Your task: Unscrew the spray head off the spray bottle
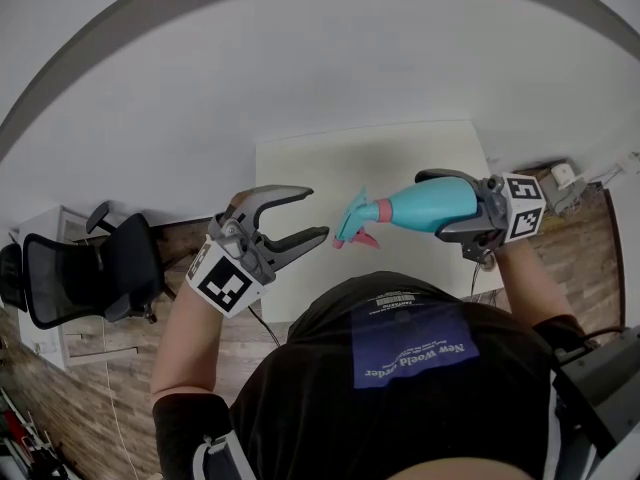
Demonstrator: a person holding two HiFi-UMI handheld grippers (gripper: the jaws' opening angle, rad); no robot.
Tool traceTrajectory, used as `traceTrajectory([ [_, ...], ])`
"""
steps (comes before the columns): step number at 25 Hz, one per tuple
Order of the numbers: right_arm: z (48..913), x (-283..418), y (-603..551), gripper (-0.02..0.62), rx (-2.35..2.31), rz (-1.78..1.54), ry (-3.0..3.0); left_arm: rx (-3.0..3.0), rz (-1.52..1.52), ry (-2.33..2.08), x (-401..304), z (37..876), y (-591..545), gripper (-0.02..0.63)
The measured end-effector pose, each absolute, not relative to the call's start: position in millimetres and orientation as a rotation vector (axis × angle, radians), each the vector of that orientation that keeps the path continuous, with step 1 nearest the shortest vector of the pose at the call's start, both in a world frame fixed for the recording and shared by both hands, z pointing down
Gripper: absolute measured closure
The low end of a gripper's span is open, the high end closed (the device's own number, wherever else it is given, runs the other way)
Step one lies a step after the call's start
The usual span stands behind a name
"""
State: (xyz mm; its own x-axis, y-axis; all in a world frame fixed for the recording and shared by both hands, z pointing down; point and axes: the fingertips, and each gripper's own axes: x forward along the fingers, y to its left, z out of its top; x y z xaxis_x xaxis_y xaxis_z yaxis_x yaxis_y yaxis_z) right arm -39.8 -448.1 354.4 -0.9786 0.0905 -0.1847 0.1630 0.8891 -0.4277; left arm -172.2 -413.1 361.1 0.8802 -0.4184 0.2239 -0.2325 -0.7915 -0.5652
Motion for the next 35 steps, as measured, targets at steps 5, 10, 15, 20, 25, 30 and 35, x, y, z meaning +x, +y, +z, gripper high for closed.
traceTrajectory([
  [5, 355, -47, -444, 0.143, 0.253, -0.703, 2.904, -1.999, -0.568, 0.505, -151, 358, -414, 0.383],
  [10, 358, -50, -442, 0.143, 0.279, -0.723, 2.908, -1.864, -0.584, 0.382, -127, 355, -403, 0.383],
  [15, 359, -51, -440, 0.143, 0.286, -0.728, 2.911, -1.858, -0.576, 0.344, -121, 356, -398, 0.383],
  [20, 360, -55, -436, 0.143, 0.301, -0.713, 2.931, -1.878, -0.564, 0.299, -114, 357, -390, 0.383],
  [25, 362, -55, -435, 0.143, 0.289, -0.697, 2.945, -1.924, -0.568, 0.298, -112, 358, -388, 0.383],
  [30, 363, -62, -432, 0.143, 0.296, -0.652, 2.989, -1.987, -0.574, 0.237, -104, 369, -379, 0.387],
  [35, 362, -66, -431, 0.143, 0.294, -0.627, 2.997, -2.135, -0.535, 0.273, -102, 365, -384, 0.462],
])
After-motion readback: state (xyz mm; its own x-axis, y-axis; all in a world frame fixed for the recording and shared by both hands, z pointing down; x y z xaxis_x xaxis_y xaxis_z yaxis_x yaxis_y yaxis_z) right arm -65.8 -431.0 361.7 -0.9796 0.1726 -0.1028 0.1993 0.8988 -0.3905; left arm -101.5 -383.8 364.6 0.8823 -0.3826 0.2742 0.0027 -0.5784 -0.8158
